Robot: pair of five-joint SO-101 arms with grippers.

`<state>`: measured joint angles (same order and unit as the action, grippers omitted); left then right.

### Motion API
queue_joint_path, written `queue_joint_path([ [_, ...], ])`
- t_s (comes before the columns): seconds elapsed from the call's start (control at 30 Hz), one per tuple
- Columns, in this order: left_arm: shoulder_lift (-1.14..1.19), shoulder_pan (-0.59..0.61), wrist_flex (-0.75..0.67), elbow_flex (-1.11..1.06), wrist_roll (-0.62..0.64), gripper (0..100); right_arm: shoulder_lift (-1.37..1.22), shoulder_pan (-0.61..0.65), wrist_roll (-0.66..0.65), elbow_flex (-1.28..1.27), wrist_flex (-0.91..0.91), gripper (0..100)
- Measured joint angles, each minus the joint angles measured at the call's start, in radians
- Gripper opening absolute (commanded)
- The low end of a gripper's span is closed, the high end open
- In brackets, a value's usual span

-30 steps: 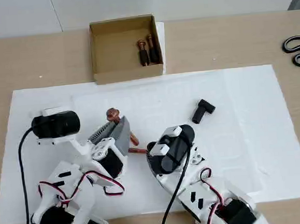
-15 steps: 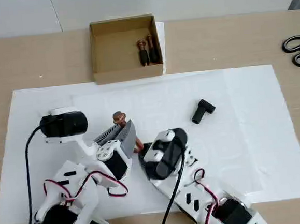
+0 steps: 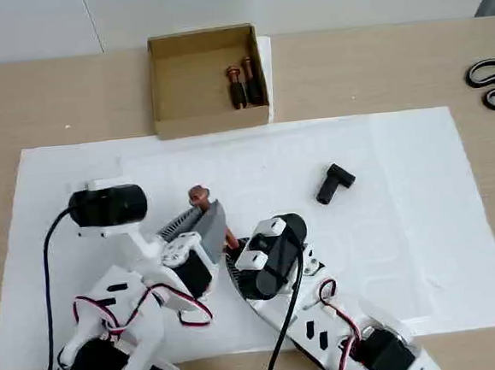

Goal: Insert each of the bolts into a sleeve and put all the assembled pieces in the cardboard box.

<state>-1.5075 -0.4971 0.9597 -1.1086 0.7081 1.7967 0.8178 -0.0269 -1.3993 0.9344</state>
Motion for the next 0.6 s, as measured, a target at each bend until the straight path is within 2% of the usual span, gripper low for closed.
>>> queue_joint_path([
  [0.2,0.0,-0.046,0.057,0.0,-0.035,1,-0.002,0.0,-0.012,0.0,-0.074,0.2],
  [0.5,-0.002,-0.069,0.115,0.002,-0.057,1,-0.002,-0.002,-0.068,-0.002,-0.086,0.2],
  [0.6,-0.006,-0.115,0.175,0.003,-0.107,1,-0.002,0.002,-0.083,-0.003,-0.089,0.2],
])
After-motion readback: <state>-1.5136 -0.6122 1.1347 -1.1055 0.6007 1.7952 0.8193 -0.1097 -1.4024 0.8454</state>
